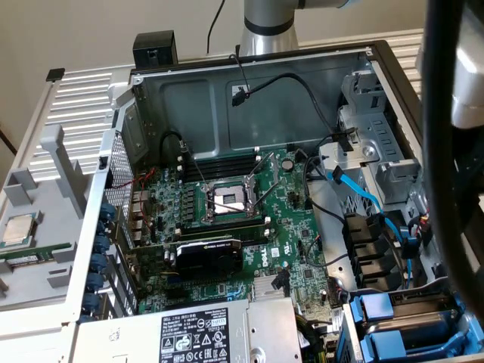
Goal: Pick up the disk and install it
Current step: 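Insert the first disk wire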
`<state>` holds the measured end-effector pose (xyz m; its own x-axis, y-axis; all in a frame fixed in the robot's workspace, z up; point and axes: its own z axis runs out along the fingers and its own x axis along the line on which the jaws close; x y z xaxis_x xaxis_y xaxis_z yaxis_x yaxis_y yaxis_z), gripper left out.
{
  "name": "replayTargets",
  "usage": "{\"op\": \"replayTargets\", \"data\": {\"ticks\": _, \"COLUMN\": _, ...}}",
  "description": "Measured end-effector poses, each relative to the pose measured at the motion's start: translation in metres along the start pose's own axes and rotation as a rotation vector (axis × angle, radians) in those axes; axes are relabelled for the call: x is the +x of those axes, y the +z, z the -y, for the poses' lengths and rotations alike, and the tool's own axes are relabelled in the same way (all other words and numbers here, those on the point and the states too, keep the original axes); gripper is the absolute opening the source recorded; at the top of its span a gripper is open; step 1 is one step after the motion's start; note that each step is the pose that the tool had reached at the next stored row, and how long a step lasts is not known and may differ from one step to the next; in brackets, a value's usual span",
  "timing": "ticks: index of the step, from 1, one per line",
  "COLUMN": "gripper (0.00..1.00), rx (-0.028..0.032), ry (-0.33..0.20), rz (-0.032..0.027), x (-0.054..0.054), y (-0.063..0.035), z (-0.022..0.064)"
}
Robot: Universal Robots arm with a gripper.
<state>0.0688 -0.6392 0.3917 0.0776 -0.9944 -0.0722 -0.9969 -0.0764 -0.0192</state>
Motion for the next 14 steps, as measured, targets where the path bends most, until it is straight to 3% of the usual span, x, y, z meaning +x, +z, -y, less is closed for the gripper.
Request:
{"op": "replayTargets", "data": {"ticks": 6, "gripper": 0.49, "rx": -0.0009, "ry": -0.022, "rz": 0.0079, "x": 0.005, "y": 0.0073, "z": -0.0004}}
{"op": "replayTargets", "data": {"ticks": 14, "gripper": 0.49, "rx": -0.0059, "ry": -0.094, "rz": 0.0142, "x": 0.006, "y": 0.0158, "z": -0.0002}}
